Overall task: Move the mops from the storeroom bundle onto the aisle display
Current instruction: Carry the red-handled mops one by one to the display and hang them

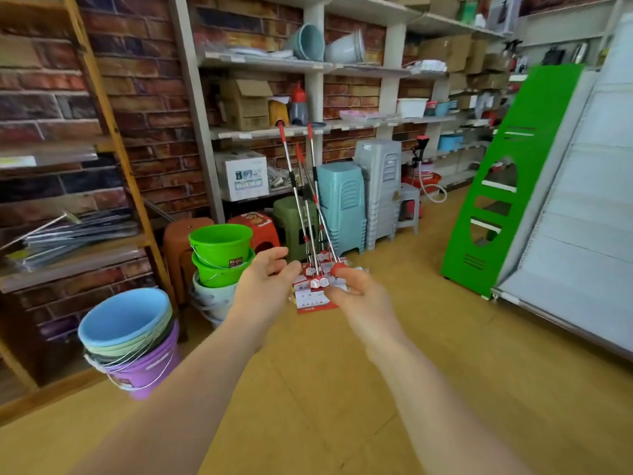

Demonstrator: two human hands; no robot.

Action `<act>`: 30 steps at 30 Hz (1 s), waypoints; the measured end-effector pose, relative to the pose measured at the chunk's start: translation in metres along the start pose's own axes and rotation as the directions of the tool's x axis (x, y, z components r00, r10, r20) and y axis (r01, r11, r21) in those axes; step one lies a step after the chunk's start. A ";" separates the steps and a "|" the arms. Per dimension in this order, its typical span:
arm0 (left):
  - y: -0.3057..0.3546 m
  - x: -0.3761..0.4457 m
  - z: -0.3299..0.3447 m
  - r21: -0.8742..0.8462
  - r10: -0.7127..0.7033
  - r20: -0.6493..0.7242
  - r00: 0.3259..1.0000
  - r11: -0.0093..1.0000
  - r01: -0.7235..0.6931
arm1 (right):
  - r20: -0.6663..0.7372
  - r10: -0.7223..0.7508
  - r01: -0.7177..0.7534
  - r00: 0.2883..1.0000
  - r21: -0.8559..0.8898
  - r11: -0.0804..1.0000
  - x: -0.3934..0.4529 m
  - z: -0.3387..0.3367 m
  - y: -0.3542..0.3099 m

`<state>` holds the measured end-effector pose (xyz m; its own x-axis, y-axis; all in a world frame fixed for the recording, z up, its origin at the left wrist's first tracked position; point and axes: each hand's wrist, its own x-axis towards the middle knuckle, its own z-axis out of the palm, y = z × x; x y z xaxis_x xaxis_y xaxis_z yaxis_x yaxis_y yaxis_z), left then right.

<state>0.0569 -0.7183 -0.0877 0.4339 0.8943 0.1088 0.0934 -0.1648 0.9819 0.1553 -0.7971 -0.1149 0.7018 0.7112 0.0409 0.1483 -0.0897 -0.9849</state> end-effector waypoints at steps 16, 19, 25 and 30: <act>-0.065 0.430 0.047 -0.049 -0.082 0.012 0.997 0.995 0.082 | -0.029 0.087 -0.088 0.996 -0.070 0.994 0.398 0.075 0.017; -0.069 0.500 0.086 -0.047 -0.087 0.077 0.993 0.995 0.091 | -0.059 0.085 -0.090 0.995 -0.086 0.992 0.474 0.075 0.019; -0.097 0.648 0.147 -0.034 -0.118 0.056 0.991 0.992 0.120 | -0.042 0.064 -0.067 0.997 -0.060 0.996 0.648 0.081 0.049; -0.103 0.760 0.185 -0.055 -0.189 0.045 0.981 0.980 0.192 | -0.005 0.104 -0.105 0.995 -0.040 0.994 0.784 0.088 0.049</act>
<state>0.5434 -0.0983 -0.1349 0.4484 0.8897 -0.0861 0.1252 0.0329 0.9916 0.6519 -0.1824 -0.1458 0.7166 0.6948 -0.0614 0.1022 -0.1917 -0.9761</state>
